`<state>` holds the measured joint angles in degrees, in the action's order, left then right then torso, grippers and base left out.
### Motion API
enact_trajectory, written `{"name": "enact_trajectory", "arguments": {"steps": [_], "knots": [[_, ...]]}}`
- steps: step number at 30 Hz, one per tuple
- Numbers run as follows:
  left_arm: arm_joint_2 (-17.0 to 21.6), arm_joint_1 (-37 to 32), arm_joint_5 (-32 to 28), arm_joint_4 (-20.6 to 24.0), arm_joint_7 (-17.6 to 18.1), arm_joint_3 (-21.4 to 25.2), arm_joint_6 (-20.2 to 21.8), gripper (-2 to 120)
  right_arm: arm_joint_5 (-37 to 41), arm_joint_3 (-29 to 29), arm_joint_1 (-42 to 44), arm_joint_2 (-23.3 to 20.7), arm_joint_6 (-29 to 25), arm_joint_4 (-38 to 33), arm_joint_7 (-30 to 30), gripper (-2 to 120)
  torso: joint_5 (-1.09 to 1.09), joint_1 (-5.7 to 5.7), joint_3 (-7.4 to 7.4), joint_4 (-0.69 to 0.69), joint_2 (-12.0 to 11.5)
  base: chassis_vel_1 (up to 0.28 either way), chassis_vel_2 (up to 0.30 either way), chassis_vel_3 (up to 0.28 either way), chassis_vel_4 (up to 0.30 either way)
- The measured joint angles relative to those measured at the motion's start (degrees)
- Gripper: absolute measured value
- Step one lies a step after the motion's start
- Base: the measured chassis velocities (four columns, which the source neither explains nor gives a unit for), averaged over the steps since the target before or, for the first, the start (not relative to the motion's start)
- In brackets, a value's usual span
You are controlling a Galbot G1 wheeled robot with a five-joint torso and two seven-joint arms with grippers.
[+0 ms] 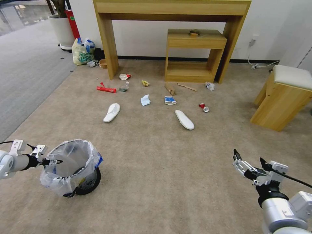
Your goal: Pick up the trash bin and place the garbage on the floor into it.
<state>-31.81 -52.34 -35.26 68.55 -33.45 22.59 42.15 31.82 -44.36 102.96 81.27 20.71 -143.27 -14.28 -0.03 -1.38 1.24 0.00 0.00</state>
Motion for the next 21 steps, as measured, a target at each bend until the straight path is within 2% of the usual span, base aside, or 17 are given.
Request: {"name": "enact_trajectory", "arguments": {"steps": [1, 2, 4, 5, 7, 12, 16, 19, 21], "knots": [[-0.06, 0.07, -0.05, -0.08, 0.02, 0.00, 0.00, 22, 0.08, -0.09, 0.05, -0.02, 0.02, 0.00, -0.12, 100, 0.00, 0.00, 0.00, 0.00, 0.00, 0.000, 0.000, 0.000, 0.000], [-0.06, 0.07, -0.05, -0.08, 0.02, 0.00, 0.00, 22, 0.08, -0.09, 0.05, -0.02, 0.02, 0.00, -0.12, 100, 0.00, 0.00, 0.00, 0.00, 0.00, 0.000, 0.000, 0.000, 0.000], [-0.26, 0.16, -0.03, -0.19, 0.12, 0.02, -0.01, 10, 0.20, -0.25, 0.07, -0.07, 0.04, 0.00, -0.34, 100, 0.01, 0.00, 0.00, 0.00, 0.00, 0.000, 0.000, 0.000, 0.000], [-0.26, 0.16, -0.03, -0.19, 0.12, 0.02, -0.01, 10, 0.20, -0.25, 0.07, -0.07, 0.04, 0.00, -0.34, 100, 0.01, 0.00, 0.00, 0.00, 0.00, 0.000, 0.000, 0.000, 0.000], [-0.64, 0.01, -0.08, -0.09, 0.41, 0.34, -0.01, 1, 0.32, -0.33, 0.08, -0.16, 0.06, 0.00, -0.58, 100, 0.00, 0.00, 0.00, 0.00, 0.00, 0.000, 0.000, 0.000, 0.000], [-0.85, -0.90, -0.21, 0.79, 0.70, 1.17, -0.02, 0, 0.42, -0.40, 0.20, -0.34, 0.09, 0.00, -0.69, 100, 0.03, 0.00, 0.00, -0.02, 0.00, 0.000, 0.000, 0.000, 0.000], [-0.68, -4.35, -0.99, 3.37, 1.77, 4.08, -0.02, 0, 0.91, -0.58, -0.01, -0.92, 0.32, 0.01, -0.94, 100, -0.02, 0.00, 0.00, -0.01, 0.00, 0.000, 0.000, 0.000, 0.000], [1.30, -9.63, -2.95, 8.20, 2.42, 9.02, -0.01, 0, 1.13, -0.63, -0.35, -1.12, 0.46, 0.02, -1.04, 100, 0.00, 0.00, 0.00, 0.03, -0.01, 0.000, 0.000, 0.000, 0.000], [1.90, -11.07, -3.68, 9.74, 2.62, 10.49, -0.01, 0, 1.15, -0.61, -0.42, -1.12, 0.49, 0.03, -1.04, 100, 0.01, 0.00, 0.00, 0.02, -0.01, 0.000, 0.000, 0.000, 0.000]]}}
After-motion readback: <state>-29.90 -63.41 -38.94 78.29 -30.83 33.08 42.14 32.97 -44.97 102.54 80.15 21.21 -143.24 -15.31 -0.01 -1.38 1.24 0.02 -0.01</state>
